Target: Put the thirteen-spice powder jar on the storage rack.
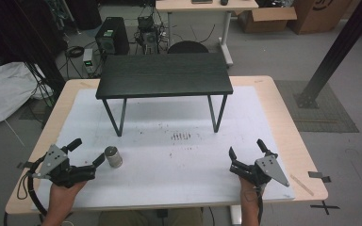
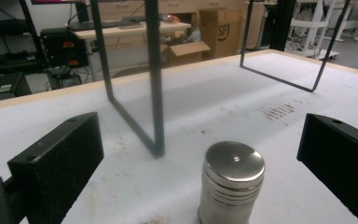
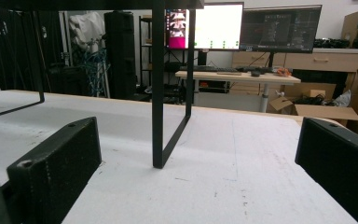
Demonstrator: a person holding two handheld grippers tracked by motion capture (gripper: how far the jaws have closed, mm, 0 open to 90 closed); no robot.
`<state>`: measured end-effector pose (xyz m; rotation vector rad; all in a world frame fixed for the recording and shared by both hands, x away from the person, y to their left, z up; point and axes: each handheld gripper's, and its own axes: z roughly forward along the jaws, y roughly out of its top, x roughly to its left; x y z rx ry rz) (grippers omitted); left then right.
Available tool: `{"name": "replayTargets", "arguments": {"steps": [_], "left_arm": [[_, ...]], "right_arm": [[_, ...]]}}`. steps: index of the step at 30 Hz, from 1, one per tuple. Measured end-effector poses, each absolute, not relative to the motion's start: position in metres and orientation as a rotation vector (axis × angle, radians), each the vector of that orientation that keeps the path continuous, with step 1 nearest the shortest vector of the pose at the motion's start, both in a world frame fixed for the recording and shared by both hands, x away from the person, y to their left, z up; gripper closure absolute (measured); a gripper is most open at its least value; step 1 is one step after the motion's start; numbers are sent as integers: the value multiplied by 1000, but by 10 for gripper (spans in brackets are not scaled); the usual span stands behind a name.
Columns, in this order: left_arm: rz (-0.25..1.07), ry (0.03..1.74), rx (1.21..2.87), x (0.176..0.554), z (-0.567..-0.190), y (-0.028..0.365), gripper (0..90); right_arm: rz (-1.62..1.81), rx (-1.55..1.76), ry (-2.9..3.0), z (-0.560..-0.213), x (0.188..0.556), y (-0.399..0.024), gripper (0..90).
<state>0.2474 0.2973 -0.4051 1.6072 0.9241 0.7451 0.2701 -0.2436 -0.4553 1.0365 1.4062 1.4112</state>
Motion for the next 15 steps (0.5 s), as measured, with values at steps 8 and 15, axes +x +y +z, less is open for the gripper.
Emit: {"name": "replayTargets", "arguments": {"steps": [8,15], "left_arm": [[720,910,1632,251,-409,289,9],[708,906,1663,254,-415,283,9]], "right_arm": [[1412,1037,1407,-455,270,-244,0],[1412,1037,1406,-455,270,-244,0]]}}
